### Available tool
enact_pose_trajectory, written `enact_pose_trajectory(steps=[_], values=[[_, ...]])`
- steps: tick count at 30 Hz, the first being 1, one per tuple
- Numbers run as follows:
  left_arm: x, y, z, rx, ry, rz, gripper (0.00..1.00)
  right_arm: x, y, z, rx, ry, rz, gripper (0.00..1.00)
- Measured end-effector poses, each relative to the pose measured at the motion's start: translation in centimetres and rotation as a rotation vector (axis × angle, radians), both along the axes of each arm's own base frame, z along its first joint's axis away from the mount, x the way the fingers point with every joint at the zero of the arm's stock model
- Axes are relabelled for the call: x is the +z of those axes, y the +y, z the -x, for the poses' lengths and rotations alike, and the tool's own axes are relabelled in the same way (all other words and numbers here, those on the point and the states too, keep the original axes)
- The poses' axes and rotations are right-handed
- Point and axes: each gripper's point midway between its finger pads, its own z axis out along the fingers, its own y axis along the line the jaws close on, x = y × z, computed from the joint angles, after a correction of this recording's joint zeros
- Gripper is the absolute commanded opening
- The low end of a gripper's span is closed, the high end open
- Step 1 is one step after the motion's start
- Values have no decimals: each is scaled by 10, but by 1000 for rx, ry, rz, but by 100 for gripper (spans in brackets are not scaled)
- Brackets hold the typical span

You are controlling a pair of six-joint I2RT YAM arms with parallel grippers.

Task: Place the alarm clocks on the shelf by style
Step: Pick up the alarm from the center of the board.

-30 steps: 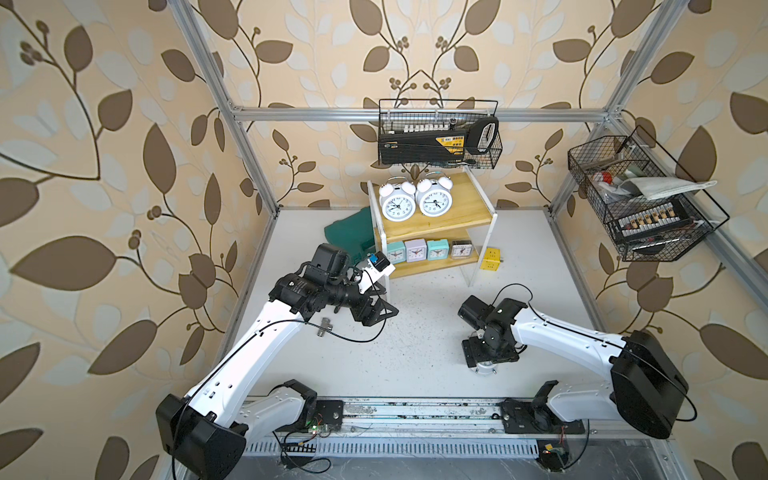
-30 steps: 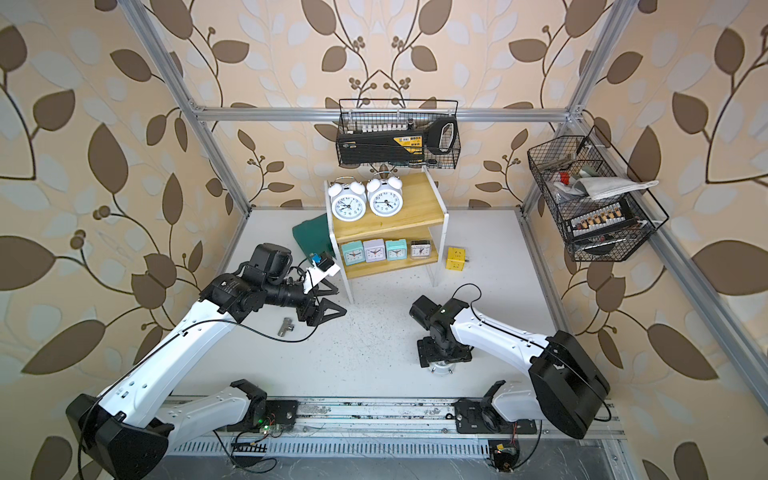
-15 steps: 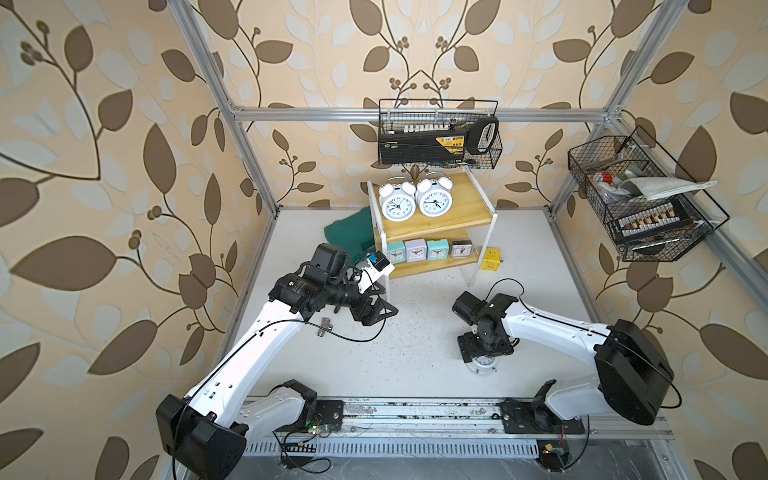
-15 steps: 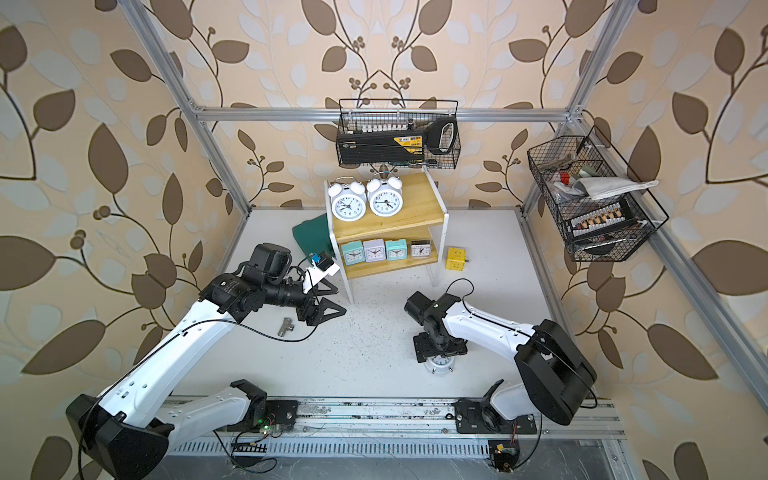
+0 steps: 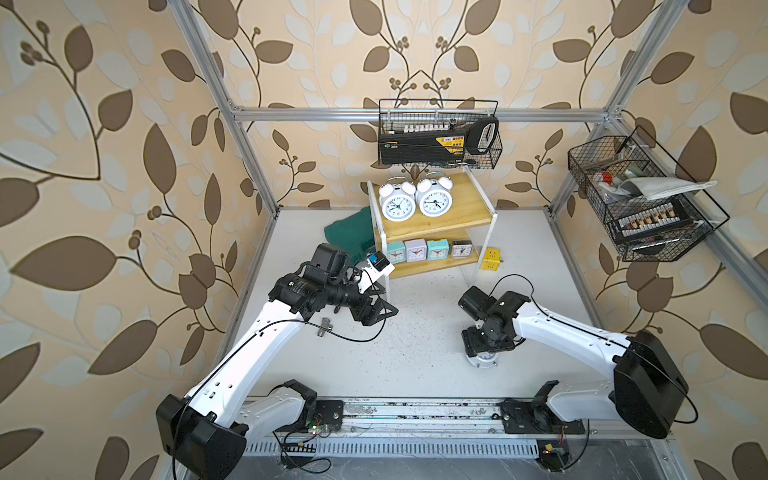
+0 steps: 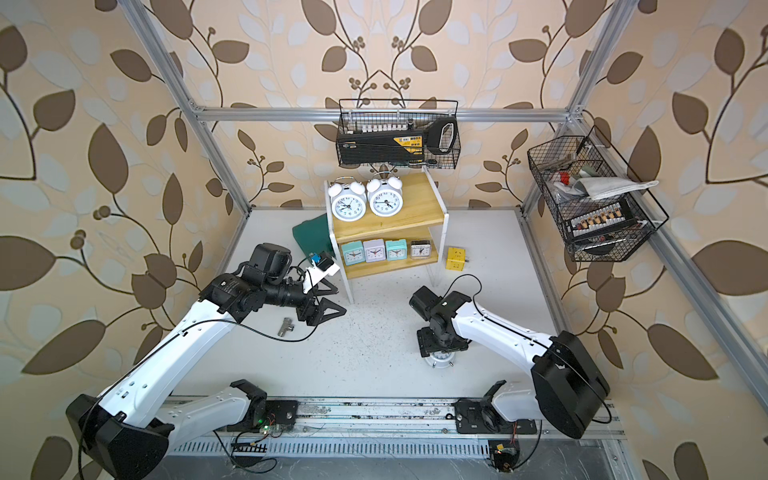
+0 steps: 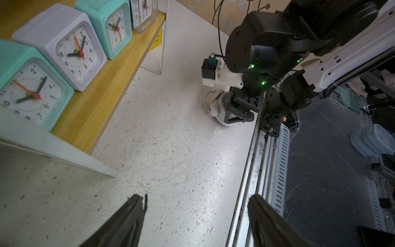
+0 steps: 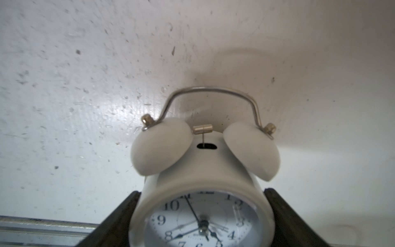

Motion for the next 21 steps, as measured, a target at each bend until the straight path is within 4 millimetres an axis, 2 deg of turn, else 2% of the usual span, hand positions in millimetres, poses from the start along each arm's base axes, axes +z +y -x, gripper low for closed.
enact_pose_trajectory(steps=[8, 11, 15, 21], values=[[0, 0, 0, 1, -1, 0, 80, 82, 7, -40, 6, -315, -142, 63], [-1, 0, 0, 1, 2, -2, 80, 116, 10, -53, 20, -448, -197, 66], [-3, 0, 0, 1, 5, -4, 80, 163, 12, -65, 28, -619, -263, 72], [-4, 0, 0, 1, 10, -6, 80, 235, 15, -81, 36, -866, -360, 68]])
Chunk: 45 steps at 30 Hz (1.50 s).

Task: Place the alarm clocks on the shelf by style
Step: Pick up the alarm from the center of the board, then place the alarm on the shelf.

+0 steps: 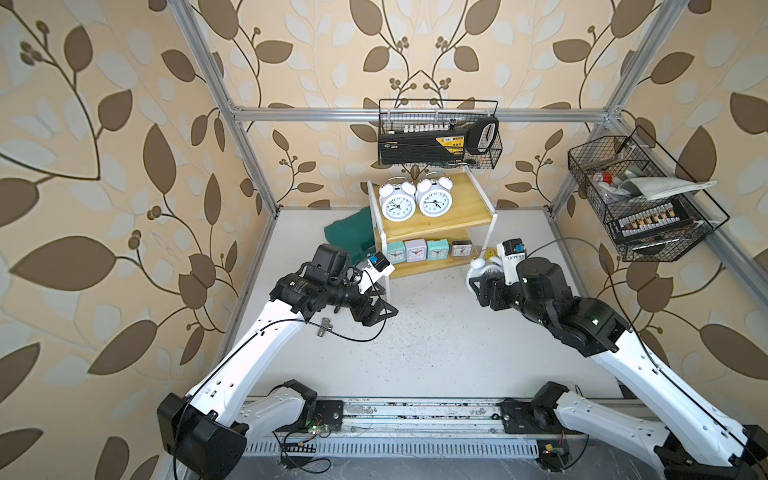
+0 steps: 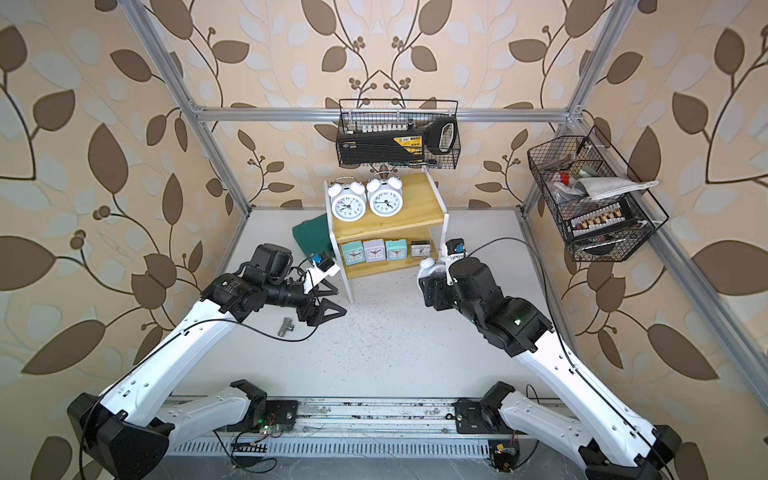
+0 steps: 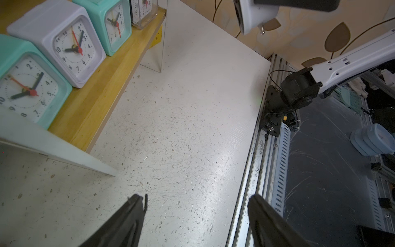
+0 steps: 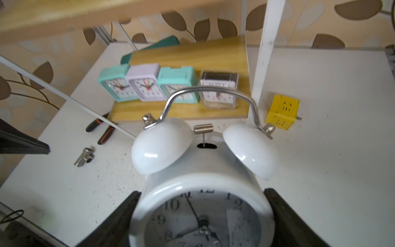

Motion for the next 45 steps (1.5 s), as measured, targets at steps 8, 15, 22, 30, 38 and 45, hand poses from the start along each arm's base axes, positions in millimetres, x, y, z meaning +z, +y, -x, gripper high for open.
enact_pose_trajectory(steps=[8, 15, 22, 30, 38, 45], values=[[0, 0, 0, 0, 1, 0, 80, 62, 6, -23, -5, -242, -41, 59], [0, 1, -2, 6, 0, 0, 80, 97, 18, -47, -7, -375, -32, 57], [0, 1, -1, 6, 1, 0, 80, 138, 20, -74, -64, -457, -48, 57], [-1, 1, -1, 6, 2, -1, 80, 153, 16, -106, -127, -483, -50, 57], [-1, 1, -1, 6, 2, 0, 80, 136, 5, -134, -167, -445, -25, 58], [-1, 1, -1, 6, 2, -1, 80, 122, 11, -149, -140, -415, -23, 57]])
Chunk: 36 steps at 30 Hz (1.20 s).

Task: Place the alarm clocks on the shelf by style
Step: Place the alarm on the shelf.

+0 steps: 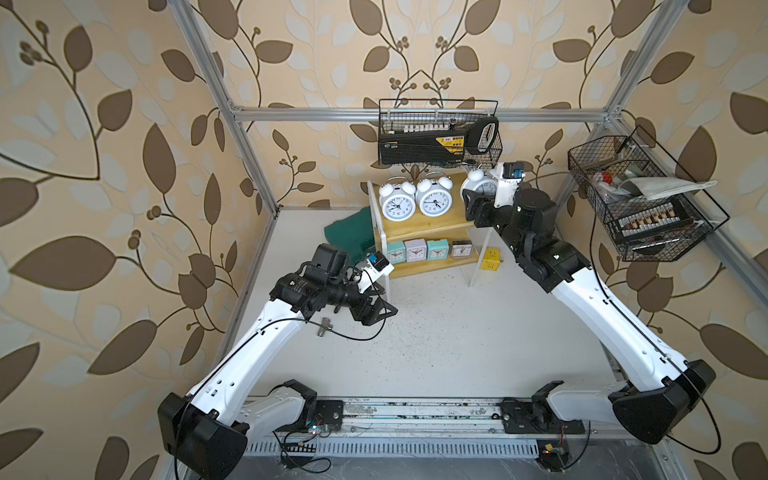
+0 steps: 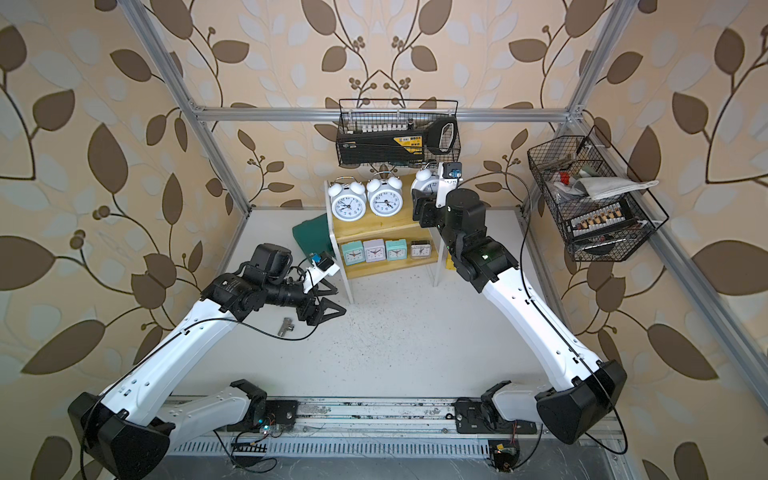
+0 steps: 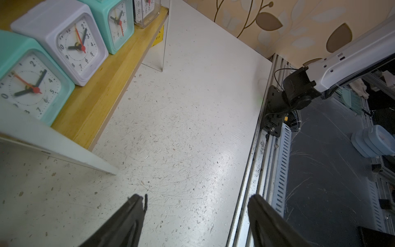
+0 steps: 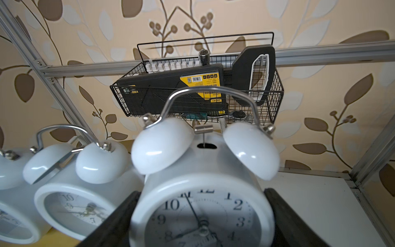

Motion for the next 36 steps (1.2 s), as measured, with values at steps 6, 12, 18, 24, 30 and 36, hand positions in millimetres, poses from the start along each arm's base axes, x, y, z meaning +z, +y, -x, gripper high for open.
enact_pose_trajectory(steps=[6, 12, 18, 24, 30, 36], values=[[-1, 0, 0, 0, 2, -1, 80, -4, 9, -9, 26, -5, -5, 57], [-1, 0, 0, 0, 2, -1, 80, -1, 13, -15, 31, -33, -12, 58], [-1, 0, 0, 0, 2, -1, 80, 6, 14, -16, 31, -69, -22, 58], [-1, 0, 0, 0, 2, -1, 80, -1, 16, -20, 32, -62, -14, 59], [-1, 0, 0, -1, -1, 0, 80, -10, 17, -23, 33, -47, 8, 61], [-1, 0, -1, -1, -4, 1, 80, -18, 17, -24, 35, -39, 50, 63]])
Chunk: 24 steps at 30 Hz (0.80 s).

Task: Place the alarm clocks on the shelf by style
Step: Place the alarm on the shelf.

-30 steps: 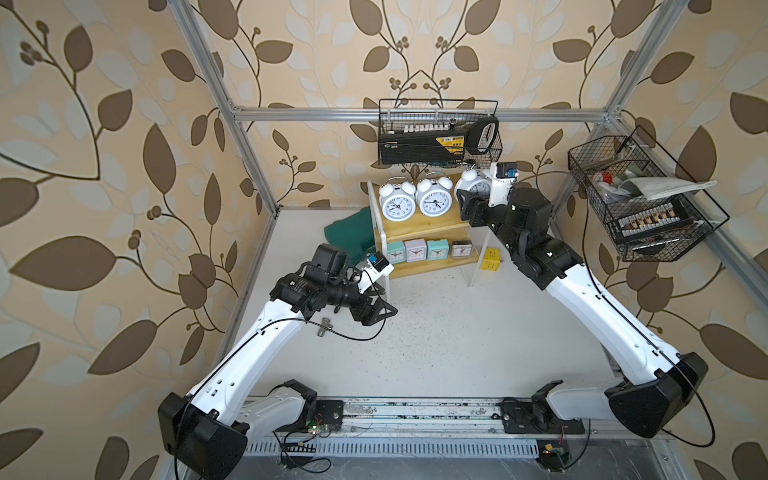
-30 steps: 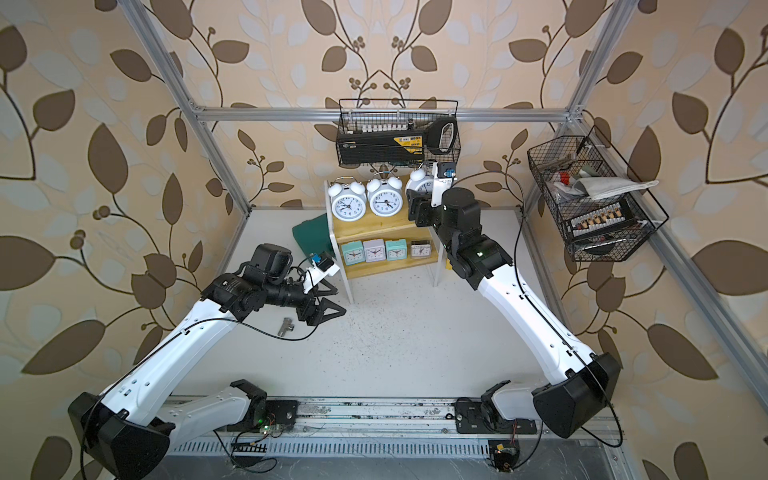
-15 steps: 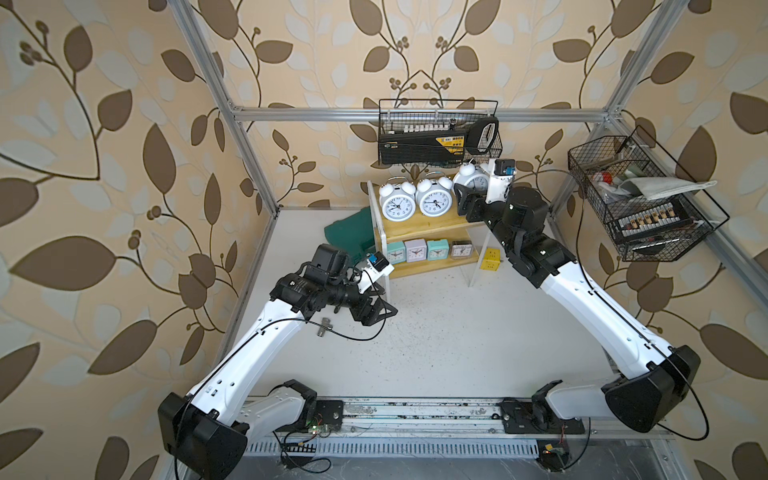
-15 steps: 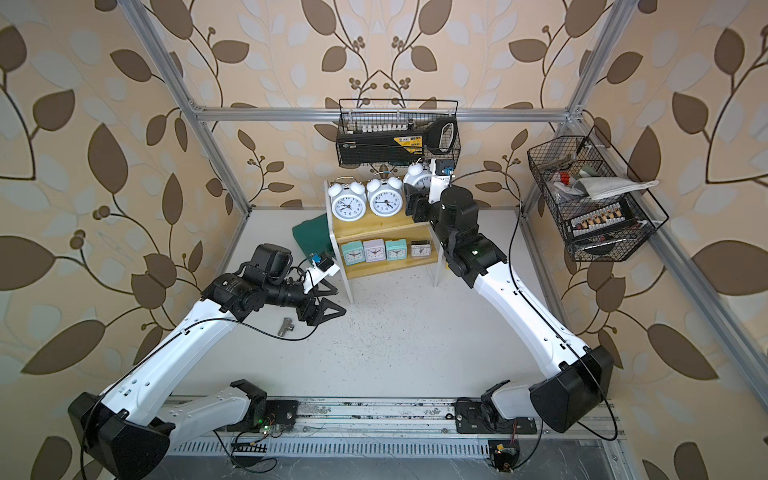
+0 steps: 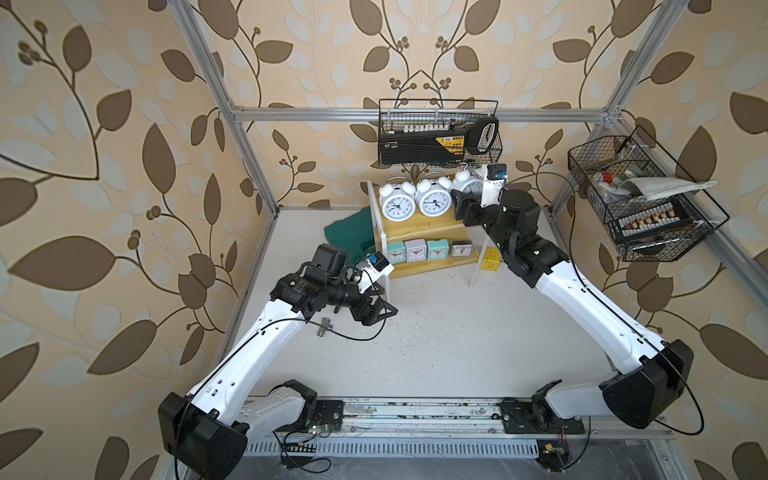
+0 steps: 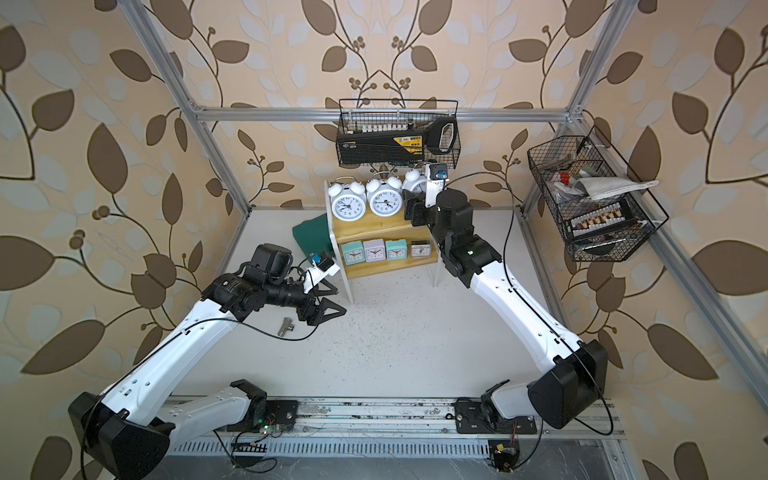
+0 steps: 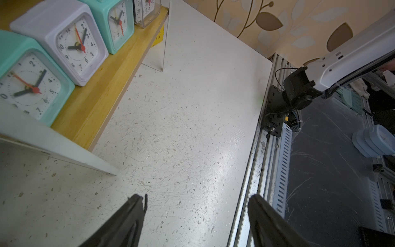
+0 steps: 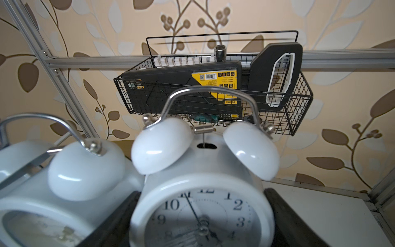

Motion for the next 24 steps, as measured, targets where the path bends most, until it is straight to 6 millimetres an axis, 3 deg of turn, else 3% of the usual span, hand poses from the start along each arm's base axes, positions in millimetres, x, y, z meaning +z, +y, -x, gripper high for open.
enact_pose_trajectory(steps=[12, 24], values=[[0, 0, 0, 0, -1, 0, 80, -4, 1, -1, -9, -33, 74, 65], [0, 0, 0, 0, 0, 0, 80, -4, 2, 0, -27, -48, 112, 86]])
